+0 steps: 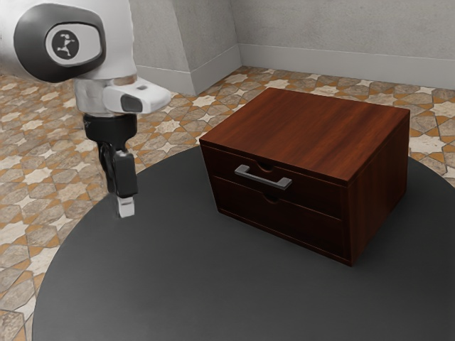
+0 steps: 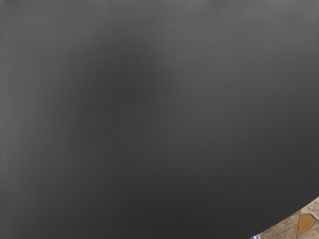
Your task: Pull the drawer handle with one arm to open the drawer
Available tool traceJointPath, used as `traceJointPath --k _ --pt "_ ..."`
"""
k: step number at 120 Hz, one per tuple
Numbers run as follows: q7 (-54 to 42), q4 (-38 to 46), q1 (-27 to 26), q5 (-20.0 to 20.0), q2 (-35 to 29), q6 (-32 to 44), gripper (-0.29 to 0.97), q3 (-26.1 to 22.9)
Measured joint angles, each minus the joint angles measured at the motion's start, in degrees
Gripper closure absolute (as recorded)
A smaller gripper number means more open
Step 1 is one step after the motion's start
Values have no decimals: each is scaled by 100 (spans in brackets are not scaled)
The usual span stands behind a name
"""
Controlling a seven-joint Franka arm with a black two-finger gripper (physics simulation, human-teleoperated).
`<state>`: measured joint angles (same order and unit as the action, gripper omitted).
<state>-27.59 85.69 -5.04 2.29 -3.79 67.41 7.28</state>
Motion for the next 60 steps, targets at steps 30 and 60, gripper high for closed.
traceJointPath --k 30,60 --pt "-1021 15 -385 86 -63 863 0 -5" --pt "-3300 63 1032 118 297 1965 0 -1232"
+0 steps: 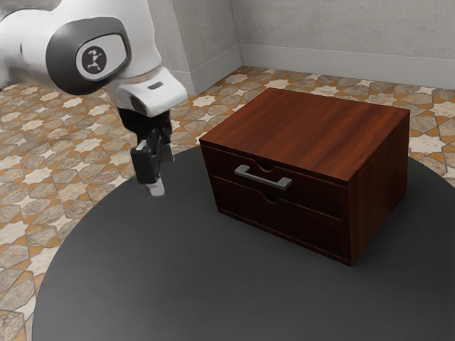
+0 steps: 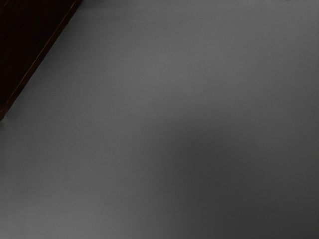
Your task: Pull the drawer handle with one arm to open the drawer
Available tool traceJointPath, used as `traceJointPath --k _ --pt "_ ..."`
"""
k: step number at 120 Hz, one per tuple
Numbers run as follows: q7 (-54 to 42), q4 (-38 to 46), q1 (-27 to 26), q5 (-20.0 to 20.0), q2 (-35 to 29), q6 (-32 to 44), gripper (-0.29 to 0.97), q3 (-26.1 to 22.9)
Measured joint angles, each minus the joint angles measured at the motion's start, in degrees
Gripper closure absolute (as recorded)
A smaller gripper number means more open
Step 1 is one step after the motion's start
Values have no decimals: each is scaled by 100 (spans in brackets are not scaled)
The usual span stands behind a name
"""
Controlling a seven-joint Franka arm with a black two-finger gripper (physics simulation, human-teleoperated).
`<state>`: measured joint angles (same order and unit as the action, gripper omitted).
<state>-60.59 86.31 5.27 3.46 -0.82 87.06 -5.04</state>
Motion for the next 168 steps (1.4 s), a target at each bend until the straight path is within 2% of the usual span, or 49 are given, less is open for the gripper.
traceJointPath --k 8,21,42,46,54,73,95,130,168 --pt "-534 -26 32 -70 50 264 0 -213" --pt "-1265 -45 -208 -239 219 579 0 -285" --pt "-2083 -55 -829 -759 472 1021 1 -65" --pt "-2173 -43 -880 -810 486 1110 4 16" --pt "-2324 7 -858 -868 552 1337 20 188" --pt "-2593 -1 -582 -577 841 1919 44 307" --pt "-2813 -32 -635 -426 1021 2404 57 315" --pt "-3037 62 -772 -209 1082 2950 64 483" --pt "-3188 197 -840 -267 1072 3095 60 474"
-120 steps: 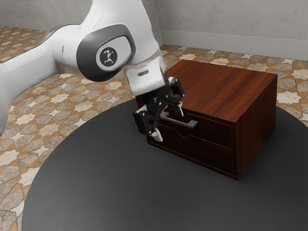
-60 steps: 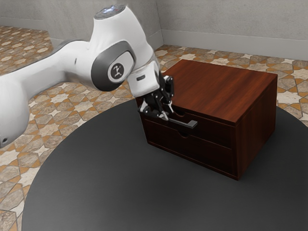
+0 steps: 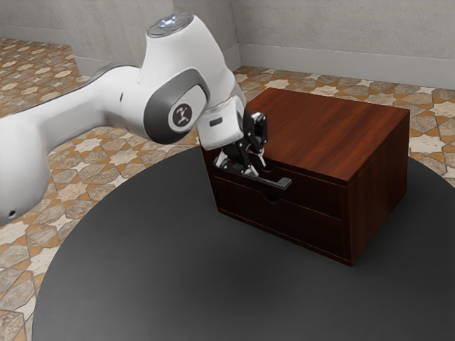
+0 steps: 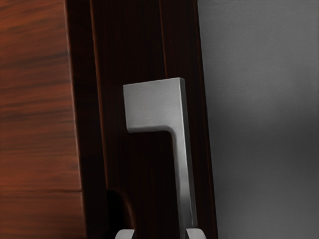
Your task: Pull the drawer handle with one arm to open the drawer
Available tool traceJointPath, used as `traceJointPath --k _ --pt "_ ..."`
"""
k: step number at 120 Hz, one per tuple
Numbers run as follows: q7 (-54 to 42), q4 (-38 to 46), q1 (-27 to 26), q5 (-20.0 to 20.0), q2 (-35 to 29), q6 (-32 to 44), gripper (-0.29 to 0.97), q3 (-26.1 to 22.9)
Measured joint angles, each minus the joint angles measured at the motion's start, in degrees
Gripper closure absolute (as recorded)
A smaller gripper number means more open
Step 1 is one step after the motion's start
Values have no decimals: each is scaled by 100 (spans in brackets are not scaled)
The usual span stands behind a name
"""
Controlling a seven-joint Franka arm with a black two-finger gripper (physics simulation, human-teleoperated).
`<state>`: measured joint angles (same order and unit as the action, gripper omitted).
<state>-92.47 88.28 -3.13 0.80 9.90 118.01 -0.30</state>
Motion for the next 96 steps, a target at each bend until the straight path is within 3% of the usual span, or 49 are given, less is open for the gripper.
traceJointPath --k 64,96 --pt "-109 598 -58 -244 -247 18 46 30" --pt "-68 1130 -140 -191 -675 89 62 91"
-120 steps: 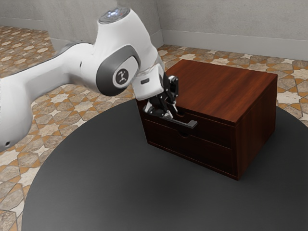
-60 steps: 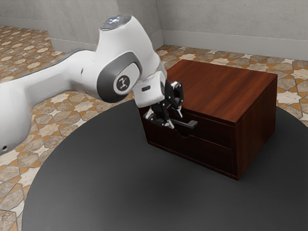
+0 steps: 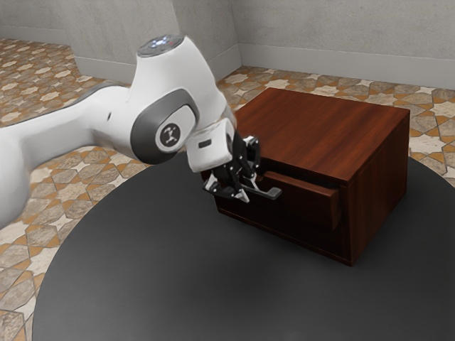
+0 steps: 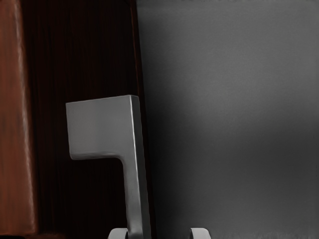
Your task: Pull the drawer handle with one arm to open the drawer
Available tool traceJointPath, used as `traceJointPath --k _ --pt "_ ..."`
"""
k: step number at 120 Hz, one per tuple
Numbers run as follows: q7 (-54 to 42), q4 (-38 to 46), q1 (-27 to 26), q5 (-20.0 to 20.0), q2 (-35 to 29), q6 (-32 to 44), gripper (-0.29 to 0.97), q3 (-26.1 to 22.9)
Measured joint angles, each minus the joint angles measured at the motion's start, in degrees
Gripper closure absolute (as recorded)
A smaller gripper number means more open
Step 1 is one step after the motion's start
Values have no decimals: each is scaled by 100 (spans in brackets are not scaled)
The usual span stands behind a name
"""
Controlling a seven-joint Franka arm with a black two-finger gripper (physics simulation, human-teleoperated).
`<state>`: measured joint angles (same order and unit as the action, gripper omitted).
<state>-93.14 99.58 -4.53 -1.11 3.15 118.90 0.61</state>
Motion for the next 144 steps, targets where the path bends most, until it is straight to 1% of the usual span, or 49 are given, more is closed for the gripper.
traceJointPath --k 13,20,40,47,62,73,87,103,116,126,135,144 --pt "24 349 -6 18 -197 114 74 -12" --pt "39 614 -40 24 -429 190 77 16" --pt "75 1448 -51 60 -1178 392 75 -6" --pt "89 1654 -58 85 -1323 440 74 -6" --pt "115 2046 -65 112 -1655 520 78 -5" --pt "130 2284 -83 112 -1915 549 76 -10" --pt "148 2530 -173 107 -2178 560 75 -19" --pt "168 2739 -212 102 -2318 594 80 -17" --pt "194 2875 -218 112 -2458 627 79 -25" --pt "232 2909 -241 233 -2555 624 78 -39" --pt "331 2961 -256 509 -2710 616 77 -45" --pt "439 3057 -225 692 -2820 606 75 -41"
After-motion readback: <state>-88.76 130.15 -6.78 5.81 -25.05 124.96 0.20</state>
